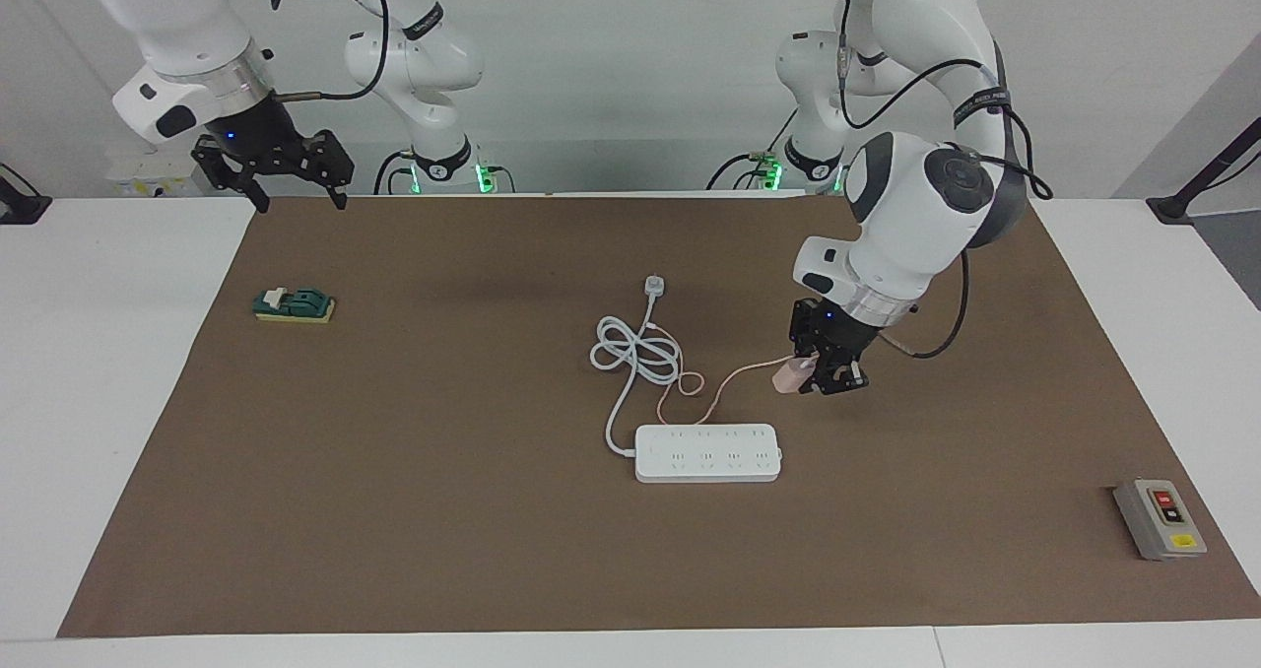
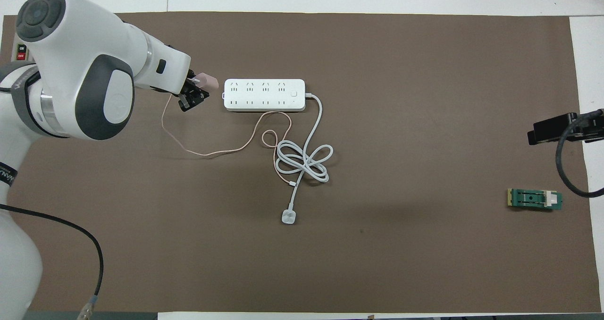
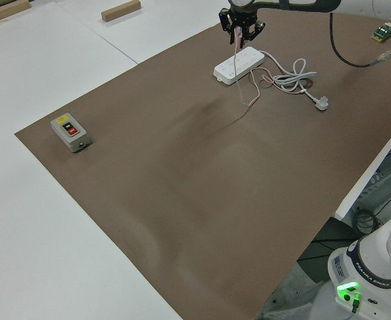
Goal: Plug charger into power strip
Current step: 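Lower the charger onto the power strip's end socket with the left gripper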
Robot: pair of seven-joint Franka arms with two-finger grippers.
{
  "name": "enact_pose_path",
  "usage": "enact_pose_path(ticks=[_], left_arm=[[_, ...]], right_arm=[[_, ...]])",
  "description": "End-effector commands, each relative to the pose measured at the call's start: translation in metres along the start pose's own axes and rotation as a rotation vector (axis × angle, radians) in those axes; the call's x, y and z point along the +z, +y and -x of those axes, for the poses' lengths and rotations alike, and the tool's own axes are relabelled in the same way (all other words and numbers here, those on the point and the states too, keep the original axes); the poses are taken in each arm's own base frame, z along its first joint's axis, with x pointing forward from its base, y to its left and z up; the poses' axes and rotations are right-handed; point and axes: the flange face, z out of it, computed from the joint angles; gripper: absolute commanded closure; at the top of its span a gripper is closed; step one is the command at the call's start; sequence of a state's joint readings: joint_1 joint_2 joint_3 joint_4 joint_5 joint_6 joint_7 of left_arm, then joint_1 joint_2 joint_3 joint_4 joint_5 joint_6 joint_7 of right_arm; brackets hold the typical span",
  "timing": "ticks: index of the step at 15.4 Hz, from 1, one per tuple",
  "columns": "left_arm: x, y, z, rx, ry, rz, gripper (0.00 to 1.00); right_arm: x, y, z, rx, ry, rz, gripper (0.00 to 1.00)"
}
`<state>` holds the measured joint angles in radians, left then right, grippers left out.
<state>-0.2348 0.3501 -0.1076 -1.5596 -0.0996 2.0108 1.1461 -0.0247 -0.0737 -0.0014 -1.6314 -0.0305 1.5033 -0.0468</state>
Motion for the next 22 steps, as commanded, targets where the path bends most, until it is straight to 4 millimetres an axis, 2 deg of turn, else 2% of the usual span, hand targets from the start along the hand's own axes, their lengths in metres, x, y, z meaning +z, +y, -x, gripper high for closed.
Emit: enact_pose_path(ticks=[1,5,7,11,14,16,19,22], left_arm=[[0.007,-0.015,-0.006,0.126,-0.03,-0.025,1.0],[0.019,-0.025,-0.005,0.168,-0.072,-0.029,1.0],[0.022,-0.019,-0.018,0.211,-0.108,-0.049,1.0],[0.027,-0.019,-0.02,0.247,-0.174,-0.07,1.0],[0.039,-0.018,-0.026,0.262,-0.199,-0.068,1.0],[0.049,-0.017,-0.028,0.225,-0.204,-0.062,1.0],[0.053,-0.017,-0.029,0.138,-0.195,-0.076,1.0],[0.066,-0.019,-0.027,0.139,-0.201,-0.066,1.0]], right_arm=[[-0.006,0.001,0.005,-0.028,0.024,0.022,0.0],[-0.006,0.001,0.006,-0.026,0.023,0.008,0.0],[-0.007,0.001,0.007,-0.026,0.023,0.008,0.0],[-0.009,0.0,0.008,-0.024,0.027,-0.003,0.0],[-0.011,0.002,0.01,-0.022,0.029,-0.006,0.0],[-0.012,0.001,0.01,-0.022,0.03,-0.004,0.0],[-0.012,-0.004,0.011,-0.028,0.03,-0.004,0.0],[-0.013,-0.006,0.01,-0.03,0.032,-0.005,0.0]])
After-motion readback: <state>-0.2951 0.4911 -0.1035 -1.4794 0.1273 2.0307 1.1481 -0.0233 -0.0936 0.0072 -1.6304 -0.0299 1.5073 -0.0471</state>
